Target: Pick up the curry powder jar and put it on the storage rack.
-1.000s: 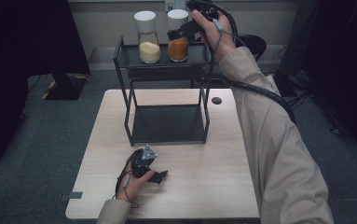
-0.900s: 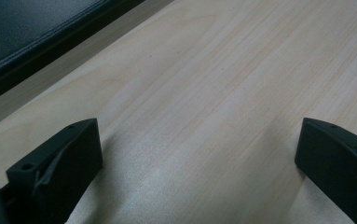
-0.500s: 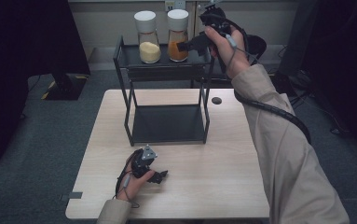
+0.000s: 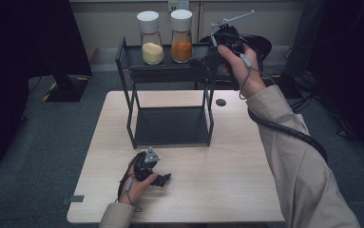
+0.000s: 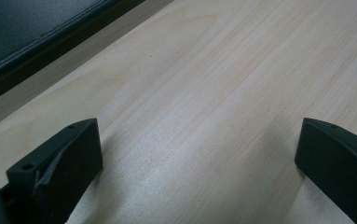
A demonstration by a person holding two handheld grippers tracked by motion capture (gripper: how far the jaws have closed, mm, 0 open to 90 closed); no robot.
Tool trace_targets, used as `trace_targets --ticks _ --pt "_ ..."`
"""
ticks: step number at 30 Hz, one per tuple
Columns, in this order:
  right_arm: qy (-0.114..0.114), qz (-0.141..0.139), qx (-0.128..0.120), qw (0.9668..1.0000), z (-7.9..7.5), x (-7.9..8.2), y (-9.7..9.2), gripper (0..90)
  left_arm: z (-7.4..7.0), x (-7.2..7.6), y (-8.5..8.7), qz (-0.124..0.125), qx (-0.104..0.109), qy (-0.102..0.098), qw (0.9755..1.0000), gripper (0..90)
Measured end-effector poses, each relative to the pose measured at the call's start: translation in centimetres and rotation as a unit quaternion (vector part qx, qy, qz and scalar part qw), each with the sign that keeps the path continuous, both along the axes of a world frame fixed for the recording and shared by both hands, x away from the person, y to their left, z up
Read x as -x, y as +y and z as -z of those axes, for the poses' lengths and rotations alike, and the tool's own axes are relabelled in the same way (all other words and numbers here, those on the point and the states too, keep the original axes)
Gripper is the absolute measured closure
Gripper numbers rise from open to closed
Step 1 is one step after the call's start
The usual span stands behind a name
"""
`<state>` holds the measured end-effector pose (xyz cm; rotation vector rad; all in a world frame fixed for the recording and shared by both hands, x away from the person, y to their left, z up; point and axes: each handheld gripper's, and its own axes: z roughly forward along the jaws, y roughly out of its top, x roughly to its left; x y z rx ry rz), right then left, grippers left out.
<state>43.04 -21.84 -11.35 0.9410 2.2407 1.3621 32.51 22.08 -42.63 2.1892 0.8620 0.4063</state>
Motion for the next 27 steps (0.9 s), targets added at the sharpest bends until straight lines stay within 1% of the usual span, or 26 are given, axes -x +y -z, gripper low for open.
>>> trace_targets --ticks 8,19,22,27 --pt "0.001 -0.002 0.0 1.0 1.2 0.7 -0.7 1.6 0.0 0.0 0.0 0.0 0.001 0.001 1.0 0.0" --pt "-0.004 -0.005 -0.016 0.9999 2.4 1.9 -1.5 1.5 0.0 0.0 0.0 0.0 0.0 0.0 1.0 0.0" --pt "0.0 -0.007 -0.024 0.9997 3.0 2.1 -1.8 1.5 0.0 0.0 0.0 0.0 0.0 0.0 1.0 0.0" --pt "0.004 -0.007 -0.027 0.9996 3.8 2.3 -2.2 1.6 0.0 0.0 0.0 0.0 0.0 0.0 1.0 0.0"
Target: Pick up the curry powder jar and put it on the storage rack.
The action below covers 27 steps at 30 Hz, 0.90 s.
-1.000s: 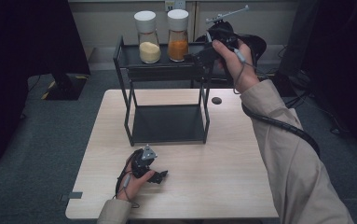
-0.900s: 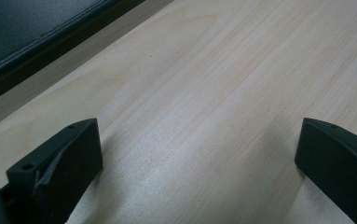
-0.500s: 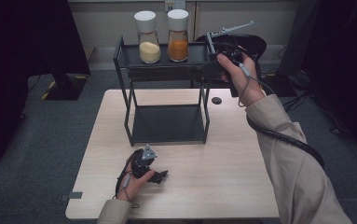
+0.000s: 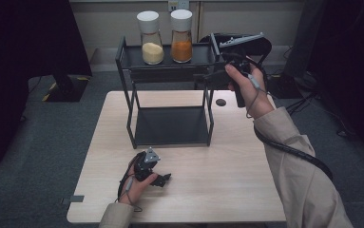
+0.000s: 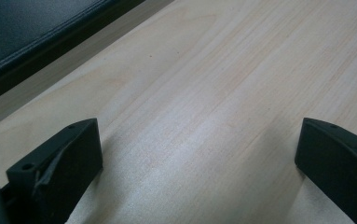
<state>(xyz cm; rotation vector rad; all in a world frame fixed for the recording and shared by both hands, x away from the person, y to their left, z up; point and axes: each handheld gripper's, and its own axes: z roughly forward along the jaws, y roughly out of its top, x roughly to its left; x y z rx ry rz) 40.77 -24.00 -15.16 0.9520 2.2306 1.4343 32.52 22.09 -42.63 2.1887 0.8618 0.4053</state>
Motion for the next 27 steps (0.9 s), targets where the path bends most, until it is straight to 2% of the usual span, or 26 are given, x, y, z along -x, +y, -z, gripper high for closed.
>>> trace_targets --ticks 12,27 --pt "0.007 -0.002 -0.007 0.9999 2.3 0.4 -0.6 1.6 0.0 0.0 0.0 0.0 0.0 0.0 1.0 0.0" --pt "0.007 0.002 -0.009 0.9999 4.2 1.1 -1.5 1.7 0.0 0.0 0.0 0.0 0.0 0.0 1.0 0.0"
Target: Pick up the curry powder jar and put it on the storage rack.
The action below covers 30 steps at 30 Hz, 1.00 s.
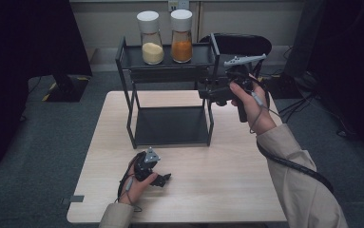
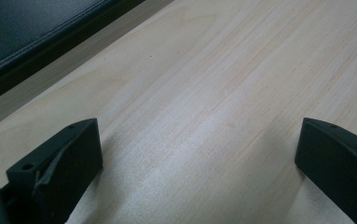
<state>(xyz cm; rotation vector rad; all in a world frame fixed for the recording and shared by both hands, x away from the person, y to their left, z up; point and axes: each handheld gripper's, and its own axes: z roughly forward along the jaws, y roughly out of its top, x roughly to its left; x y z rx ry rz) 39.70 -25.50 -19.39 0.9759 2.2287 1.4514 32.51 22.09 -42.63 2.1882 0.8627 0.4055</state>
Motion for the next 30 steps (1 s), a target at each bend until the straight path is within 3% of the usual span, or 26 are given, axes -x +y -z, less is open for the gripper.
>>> trace_targets --ticks 30 --pt "0.009 -0.006 0.001 0.9999 4.5 1.4 -1.8 1.9 0.0 0.0 0.0 0.0 0.0 0.0 1.0 0.0"
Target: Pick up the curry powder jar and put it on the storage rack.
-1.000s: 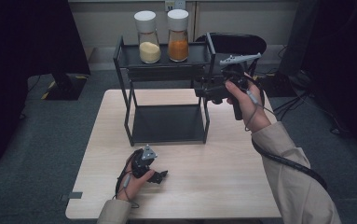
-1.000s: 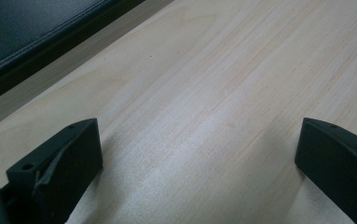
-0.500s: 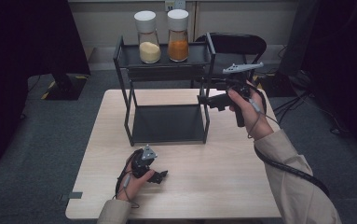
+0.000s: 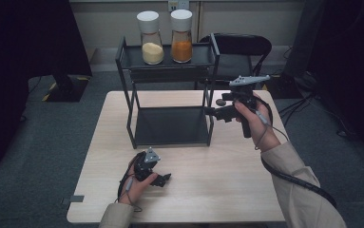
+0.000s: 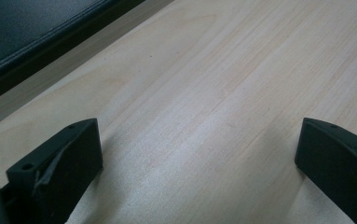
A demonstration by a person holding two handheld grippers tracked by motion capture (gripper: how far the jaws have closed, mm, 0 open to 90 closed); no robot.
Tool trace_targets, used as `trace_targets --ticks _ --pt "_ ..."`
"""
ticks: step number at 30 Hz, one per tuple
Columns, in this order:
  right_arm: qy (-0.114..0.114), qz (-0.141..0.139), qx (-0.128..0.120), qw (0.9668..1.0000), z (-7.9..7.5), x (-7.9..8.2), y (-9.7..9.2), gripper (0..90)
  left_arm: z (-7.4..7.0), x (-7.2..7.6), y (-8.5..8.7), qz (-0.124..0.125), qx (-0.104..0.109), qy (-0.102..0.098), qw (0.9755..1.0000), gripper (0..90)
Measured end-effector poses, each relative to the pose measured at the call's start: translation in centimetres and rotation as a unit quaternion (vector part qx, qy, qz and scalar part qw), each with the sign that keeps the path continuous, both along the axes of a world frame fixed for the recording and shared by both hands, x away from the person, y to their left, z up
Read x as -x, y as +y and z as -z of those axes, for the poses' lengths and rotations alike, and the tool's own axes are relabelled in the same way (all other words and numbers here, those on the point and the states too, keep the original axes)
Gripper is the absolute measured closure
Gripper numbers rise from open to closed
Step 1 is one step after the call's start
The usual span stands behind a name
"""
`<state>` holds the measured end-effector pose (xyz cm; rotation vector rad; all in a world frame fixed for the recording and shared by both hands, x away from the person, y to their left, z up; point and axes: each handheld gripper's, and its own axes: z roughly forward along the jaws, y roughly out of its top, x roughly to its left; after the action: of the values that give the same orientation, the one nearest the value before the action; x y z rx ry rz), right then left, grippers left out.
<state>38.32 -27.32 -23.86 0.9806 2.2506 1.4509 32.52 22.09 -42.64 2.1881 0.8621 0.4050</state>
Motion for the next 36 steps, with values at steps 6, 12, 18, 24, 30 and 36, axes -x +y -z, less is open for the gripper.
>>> trace_targets --ticks 6,12,18,24,30,36 --pt "0.005 0.001 0.004 1.0 1.1 0.2 -0.3 1.9 0.0 0.0 0.0 0.0 0.0 0.0 1.0 0.0" --pt "0.008 0.0 0.003 1.0 2.2 0.5 -0.7 2.0 0.0 0.0 0.0 0.0 0.0 0.0 1.0 0.0" --pt "0.006 -0.002 0.006 1.0 3.4 1.0 -1.0 2.0 0.0 0.0 0.0 0.0 0.0 0.0 1.0 0.0" --pt "0.008 -0.009 0.008 0.9999 4.7 1.5 -1.4 2.0 0.0 0.0 0.0 0.0 0.0 0.0 1.0 0.0" --pt "0.012 -0.011 0.01 0.9998 5.9 1.8 -1.6 2.0 0.0 0.0 0.0 0.0 0.0 0.0 1.0 0.0" --pt "0.015 -0.011 0.01 0.9998 7.0 2.2 -2.0 2.0 0.0 0.0 0.0 0.0 0.0 0.0 1.0 0.0"
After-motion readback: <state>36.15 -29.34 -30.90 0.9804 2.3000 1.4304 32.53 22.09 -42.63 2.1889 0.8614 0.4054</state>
